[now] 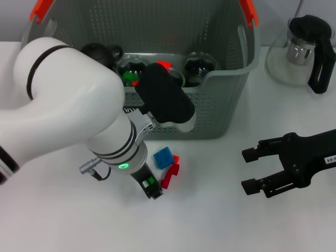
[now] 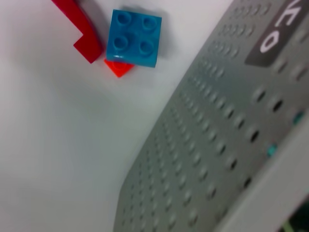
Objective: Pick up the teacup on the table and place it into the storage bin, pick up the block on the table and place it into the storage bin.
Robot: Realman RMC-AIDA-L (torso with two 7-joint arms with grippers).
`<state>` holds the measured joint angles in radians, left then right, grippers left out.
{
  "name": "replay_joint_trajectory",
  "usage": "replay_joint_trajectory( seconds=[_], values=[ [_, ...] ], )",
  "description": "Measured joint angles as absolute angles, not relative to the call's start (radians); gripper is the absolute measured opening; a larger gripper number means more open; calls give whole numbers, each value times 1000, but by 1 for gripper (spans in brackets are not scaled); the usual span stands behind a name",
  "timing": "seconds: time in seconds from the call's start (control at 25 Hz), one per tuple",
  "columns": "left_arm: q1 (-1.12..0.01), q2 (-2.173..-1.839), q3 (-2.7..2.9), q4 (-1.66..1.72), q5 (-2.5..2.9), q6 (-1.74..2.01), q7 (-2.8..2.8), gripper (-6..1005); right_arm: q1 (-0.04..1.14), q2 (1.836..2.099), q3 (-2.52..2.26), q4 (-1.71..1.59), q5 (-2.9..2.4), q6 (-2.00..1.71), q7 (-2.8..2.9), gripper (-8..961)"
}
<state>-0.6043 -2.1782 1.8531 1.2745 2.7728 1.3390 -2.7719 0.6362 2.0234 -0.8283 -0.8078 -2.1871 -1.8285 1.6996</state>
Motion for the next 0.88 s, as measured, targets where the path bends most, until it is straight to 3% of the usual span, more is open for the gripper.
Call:
replay_joint_trajectory(
  seconds=[0.24, 0.64, 0.88],
  values=[
    [-608, -2178, 1859, 1263, 2770, 1338, -2772, 520, 635, 2025, -828, -809, -2185, -1828, 1700, 926],
    [-611, -2178, 1829, 1297, 2775, 1380, -2764, 412, 627, 2027, -828, -808, -2185, -1830, 1700, 927],
    [-585, -2175, 1730, 1416, 2776, 1495, -2722, 413, 620, 2028, -827, -813, -2186, -1835, 1700, 926]
  ],
)
